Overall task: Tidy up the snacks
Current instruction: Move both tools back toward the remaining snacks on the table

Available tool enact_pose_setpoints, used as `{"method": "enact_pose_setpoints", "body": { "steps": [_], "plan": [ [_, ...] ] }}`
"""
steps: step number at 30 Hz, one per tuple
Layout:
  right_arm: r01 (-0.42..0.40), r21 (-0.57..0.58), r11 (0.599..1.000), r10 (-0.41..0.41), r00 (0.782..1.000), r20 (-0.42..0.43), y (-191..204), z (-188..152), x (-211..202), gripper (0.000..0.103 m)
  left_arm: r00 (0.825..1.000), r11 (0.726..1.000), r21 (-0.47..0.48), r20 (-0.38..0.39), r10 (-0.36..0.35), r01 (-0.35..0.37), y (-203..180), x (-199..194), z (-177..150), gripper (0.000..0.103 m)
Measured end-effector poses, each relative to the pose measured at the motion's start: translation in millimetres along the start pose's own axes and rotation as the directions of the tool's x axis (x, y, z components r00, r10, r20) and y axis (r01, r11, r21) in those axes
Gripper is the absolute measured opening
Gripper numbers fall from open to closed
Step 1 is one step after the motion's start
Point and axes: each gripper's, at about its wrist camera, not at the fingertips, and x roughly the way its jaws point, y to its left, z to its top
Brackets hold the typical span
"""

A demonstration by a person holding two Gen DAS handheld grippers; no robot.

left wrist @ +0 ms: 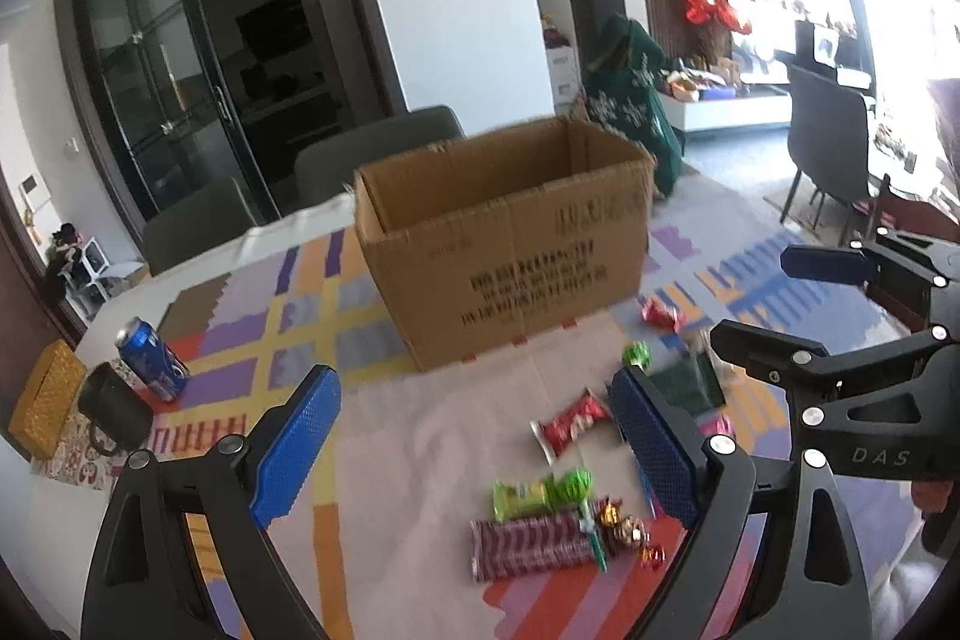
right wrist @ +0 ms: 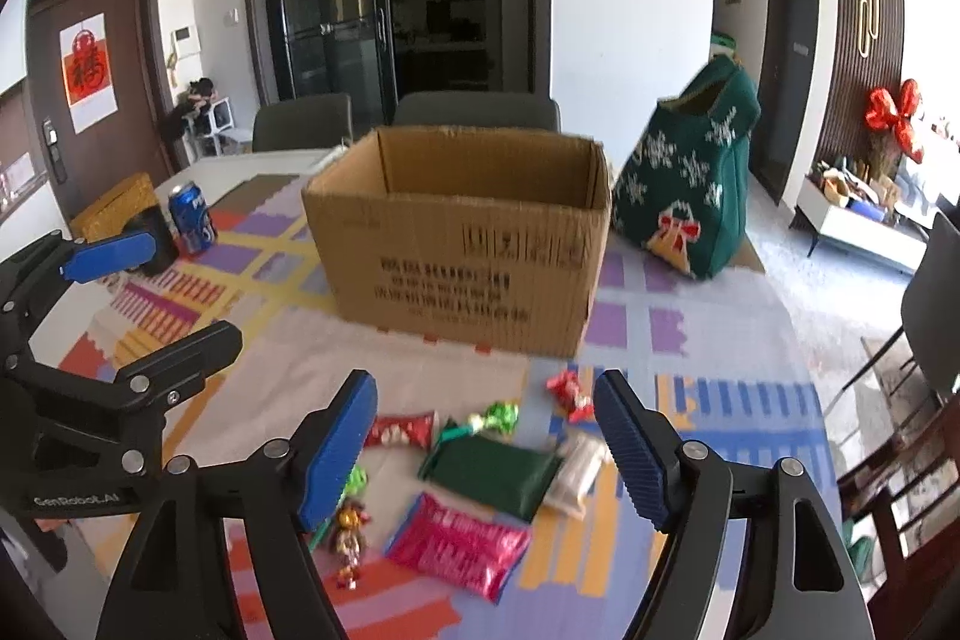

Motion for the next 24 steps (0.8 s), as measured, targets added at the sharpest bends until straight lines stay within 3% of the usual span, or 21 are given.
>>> {"method": "enact_pose_setpoints", "body": {
  "steps": [11,24],
  "plan": [
    [0.017,-0.004,1.0,-0.017,0.989,-0.147,8.0,-42.6,24.3,0.075,0.991,0.995,0.006,-0.097,-0.094,0.095,-6.9,25.5,-40.0,0.088],
    [0.022,0.024,0.999,-0.014,0.96,-0.281,8.9,-73.7,60.1,0.075,0.951,0.971,-0.004,-0.2,-0.235,0.239,-10.5,71.7,-61.6,0.058]
  ]
}}
